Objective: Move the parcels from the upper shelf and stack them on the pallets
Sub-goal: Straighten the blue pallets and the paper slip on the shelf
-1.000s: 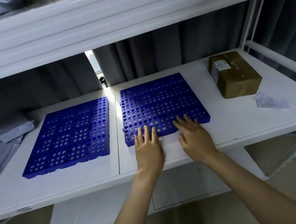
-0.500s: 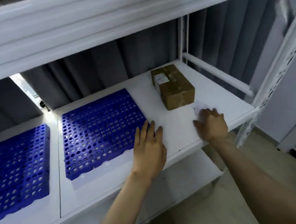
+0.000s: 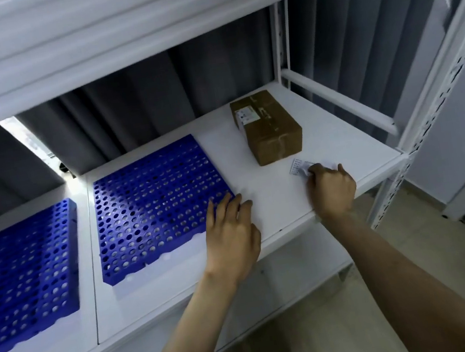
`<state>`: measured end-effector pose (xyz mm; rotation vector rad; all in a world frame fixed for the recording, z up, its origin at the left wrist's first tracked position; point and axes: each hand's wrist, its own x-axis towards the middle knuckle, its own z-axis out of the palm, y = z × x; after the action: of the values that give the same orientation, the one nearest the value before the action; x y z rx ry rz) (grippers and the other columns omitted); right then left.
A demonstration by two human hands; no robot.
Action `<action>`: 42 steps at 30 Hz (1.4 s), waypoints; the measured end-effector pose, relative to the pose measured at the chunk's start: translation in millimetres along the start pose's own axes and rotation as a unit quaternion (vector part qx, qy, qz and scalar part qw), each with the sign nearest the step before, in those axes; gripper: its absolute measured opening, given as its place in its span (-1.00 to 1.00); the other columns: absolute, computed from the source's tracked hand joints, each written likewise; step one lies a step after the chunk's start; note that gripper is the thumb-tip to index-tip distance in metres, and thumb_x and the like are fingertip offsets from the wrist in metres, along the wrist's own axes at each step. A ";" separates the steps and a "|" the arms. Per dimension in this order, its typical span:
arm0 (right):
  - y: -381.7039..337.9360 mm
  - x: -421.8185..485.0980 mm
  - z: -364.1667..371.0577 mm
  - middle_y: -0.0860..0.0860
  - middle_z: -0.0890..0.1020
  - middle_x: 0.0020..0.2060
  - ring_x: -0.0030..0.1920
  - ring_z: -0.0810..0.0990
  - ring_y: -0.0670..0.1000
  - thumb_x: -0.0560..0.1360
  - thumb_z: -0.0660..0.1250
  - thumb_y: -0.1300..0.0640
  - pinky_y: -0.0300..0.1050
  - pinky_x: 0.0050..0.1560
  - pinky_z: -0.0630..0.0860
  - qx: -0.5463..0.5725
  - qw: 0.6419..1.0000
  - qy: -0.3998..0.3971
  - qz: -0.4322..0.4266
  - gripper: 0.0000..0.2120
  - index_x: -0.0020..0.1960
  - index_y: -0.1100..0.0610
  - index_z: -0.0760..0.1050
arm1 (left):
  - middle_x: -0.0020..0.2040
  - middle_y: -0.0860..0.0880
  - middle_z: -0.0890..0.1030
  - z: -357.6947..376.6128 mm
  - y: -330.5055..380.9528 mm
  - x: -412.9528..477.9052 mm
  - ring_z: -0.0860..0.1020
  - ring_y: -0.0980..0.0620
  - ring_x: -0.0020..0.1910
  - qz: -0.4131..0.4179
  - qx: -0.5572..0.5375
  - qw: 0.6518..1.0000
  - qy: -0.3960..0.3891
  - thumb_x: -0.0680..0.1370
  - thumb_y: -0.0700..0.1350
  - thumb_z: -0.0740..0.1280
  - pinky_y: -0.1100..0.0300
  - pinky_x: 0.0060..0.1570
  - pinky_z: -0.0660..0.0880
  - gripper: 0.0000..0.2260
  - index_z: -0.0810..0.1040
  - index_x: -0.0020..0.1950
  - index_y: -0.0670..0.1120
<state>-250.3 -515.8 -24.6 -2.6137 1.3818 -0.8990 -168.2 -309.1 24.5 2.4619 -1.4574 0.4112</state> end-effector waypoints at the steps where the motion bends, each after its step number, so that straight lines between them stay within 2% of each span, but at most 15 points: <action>1: -0.6 -1.2 0.6 0.17 0.59 -0.49 -0.49 0.52 0.15 0.35 0.45 0.32 -0.14 -0.42 0.48 0.023 1.000 0.021 -0.002 -0.96 -0.22 0.22 0.65 | 0.15 -0.16 0.62 0.9 0.5 -0.5 0.57 -0.19 0.19 -0.008 -0.011 1.000 -0.002 0.36 -0.13 0.33 -0.18 0.28 0.37 -0.63 0.60 0.14 -0.16; 5: -14.8 -8.8 -4.0 0.17 0.66 -0.39 -0.44 0.61 0.14 0.34 0.51 0.33 -0.11 -0.35 0.57 0.117 0.986 0.111 -0.030 -0.91 -0.17 0.23 0.66 | 0.26 -0.11 0.56 -0.6 5.5 -0.7 0.48 -0.10 0.27 -0.092 -0.162 0.982 -0.029 0.54 -0.12 0.29 0.02 0.33 0.38 -0.69 0.53 0.27 -0.16; 9: -58.4 -30.8 -23.4 0.17 0.71 -0.18 -0.22 0.70 0.17 0.32 0.55 0.28 0.00 -0.06 0.60 0.215 0.960 0.153 -0.094 -0.82 -0.09 0.25 0.67 | 0.14 -0.04 0.60 -16.3 10.8 7.0 0.52 0.03 0.13 -0.226 -0.424 0.875 -0.062 0.63 -0.02 0.22 0.25 0.19 0.45 -0.74 0.57 0.20 -0.13; 12: -91.8 -50.2 -28.3 0.16 0.71 -0.10 -0.10 0.69 0.13 0.39 0.47 0.27 -0.04 0.08 0.56 0.283 0.926 0.146 -0.203 -0.86 -0.05 0.25 0.66 | -0.09 -0.19 0.65 -24.3 3.3 6.8 0.60 -0.18 -0.05 -0.275 -0.546 0.791 -0.010 0.64 -0.06 0.21 0.01 0.06 0.55 -0.74 0.60 0.00 -0.22; 14: -112.1 -62.3 -27.3 0.14 0.71 -0.07 -0.04 0.69 0.10 0.37 0.49 0.30 -0.08 0.16 0.54 0.309 0.911 0.128 -0.243 -0.82 -0.02 0.26 0.66 | -0.14 -0.26 0.65 -27.4 -10.1 0.4 0.62 -0.26 -0.09 -0.298 -0.577 0.759 0.042 0.63 -0.11 0.24 -0.17 0.01 0.57 -0.74 0.60 -0.05 -0.28; 18: -155.4 -80.3 -26.2 0.07 0.68 0.06 0.15 0.61 0.05 0.43 0.44 0.18 -0.13 0.22 0.51 0.377 0.876 0.041 -0.299 -0.79 0.05 0.19 0.65 | -0.23 -0.19 0.66 -36.9 -58.0 -26.2 0.62 -0.25 -0.20 -0.337 -0.548 0.757 0.118 0.55 -0.09 0.26 -0.28 -0.07 0.55 -0.78 0.65 -0.20 -0.12; 20: -177.5 -88.3 -27.8 0.04 0.66 0.10 0.20 0.57 0.01 0.44 0.42 0.10 -0.17 0.25 0.47 0.431 0.854 -0.026 -0.290 -0.77 0.05 0.18 0.65 | -0.22 -0.28 0.63 -44.5 -82.1 -43.2 0.60 -0.16 -0.22 -0.352 -0.544 0.750 0.133 0.56 -0.11 0.26 -0.30 -0.09 0.54 -0.76 0.61 -0.18 -0.22; 22: -205.0 -98.8 -33.6 -0.04 0.63 0.13 0.20 0.55 -0.10 0.45 0.43 0.09 -0.26 0.22 0.46 0.514 0.825 -0.120 -0.202 -0.73 0.13 0.15 0.61 | -0.15 -0.40 0.60 -56.1 -108.2 -61.4 0.62 -0.14 -0.21 -0.366 -0.546 0.740 0.140 0.60 -0.14 0.26 -0.19 -0.14 0.60 -0.72 0.54 -0.11 -0.38; 24: -233.2 -107.7 -38.3 -0.16 0.59 0.10 0.11 0.56 -0.26 0.47 0.44 0.13 -0.36 0.10 0.50 0.567 0.782 -0.247 -0.070 -0.63 0.26 0.10 0.52 | -0.12 -0.36 0.63 -68.5 -133.0 -80.1 0.67 -0.08 -0.21 -0.371 -0.554 0.732 0.142 0.63 -0.22 0.23 0.08 -0.24 0.62 -0.76 0.54 -0.03 -0.41; 26: -267.0 -116.0 -36.0 -0.12 0.63 0.03 0.01 0.63 -0.22 0.46 0.45 0.16 -0.31 -0.01 0.57 0.583 0.739 -0.339 0.002 -0.58 0.30 0.10 0.47 | -0.11 -0.25 0.67 -82.6 -160.0 -102.0 0.69 -0.05 -0.22 -0.381 -0.554 0.727 0.142 0.63 -0.22 0.23 0.20 -0.30 0.59 -0.80 0.59 0.04 -0.33; 28: -301.2 -128.5 -33.3 0.02 0.68 -0.02 -0.10 0.68 -0.12 0.44 0.46 0.23 -0.23 -0.09 0.62 0.577 0.729 -0.368 0.005 -0.66 0.20 0.14 0.53 | -0.11 -0.18 0.68 -95.2 -189.2 -126.1 0.69 -0.03 -0.22 -0.394 -0.541 0.728 0.150 0.62 -0.22 0.23 0.22 -0.33 0.58 -0.83 0.61 0.04 -0.23; 32: -363.3 -161.0 -29.3 0.07 0.69 -0.23 -0.33 0.65 -0.15 0.40 0.50 0.28 -0.23 -0.29 0.59 0.570 0.733 -0.371 -0.017 -0.88 -0.19 0.10 0.61 | -0.14 -0.10 0.69 -108.9 -246.9 -173.3 0.66 0.08 -0.27 -0.452 -0.467 0.739 0.176 0.60 -0.23 0.27 0.20 -0.27 0.61 -0.86 0.62 -0.06 -0.11; 36: -416.4 -194.7 -15.1 0.08 0.71 -0.24 -0.28 0.67 -0.04 0.41 0.50 0.18 -0.14 -0.16 0.61 0.532 0.762 -0.367 -0.048 -0.90 -0.14 0.21 0.67 | -0.24 -0.17 0.67 -110.5 -303.0 -215.3 0.59 -0.03 -0.28 -0.499 -0.390 0.747 0.200 0.56 -0.22 0.34 -0.02 -0.14 0.58 -0.84 0.61 -0.18 -0.25; 40: -452.8 -217.5 -14.1 0.00 0.69 -0.26 -0.28 0.61 -0.09 0.44 0.47 0.13 -0.37 -0.22 0.48 0.471 0.813 -0.320 -0.124 -0.85 -0.11 0.22 0.69 | -0.31 0.03 0.65 -118.6 -342.2 -238.2 0.59 0.14 -0.33 -0.509 -0.350 0.757 0.213 0.52 -0.18 0.41 0.23 -0.18 0.55 -0.88 0.63 -0.23 -0.10; 42: -467.0 -225.8 -11.0 0.02 0.70 -0.25 -0.27 0.61 -0.03 0.46 0.46 0.12 -0.25 -0.21 0.51 0.451 0.826 -0.306 -0.140 -0.84 -0.14 0.23 0.68 | -0.34 0.08 0.62 -120.1 -358.2 -245.2 0.55 0.25 -0.39 -0.501 -0.340 0.768 0.210 0.51 -0.18 0.43 0.39 -0.25 0.47 -0.88 0.61 -0.24 -0.10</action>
<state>-7.3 -59.6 20.4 -2.0296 0.2696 -0.4528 21.0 99.6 21.6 1.9501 0.0423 0.1250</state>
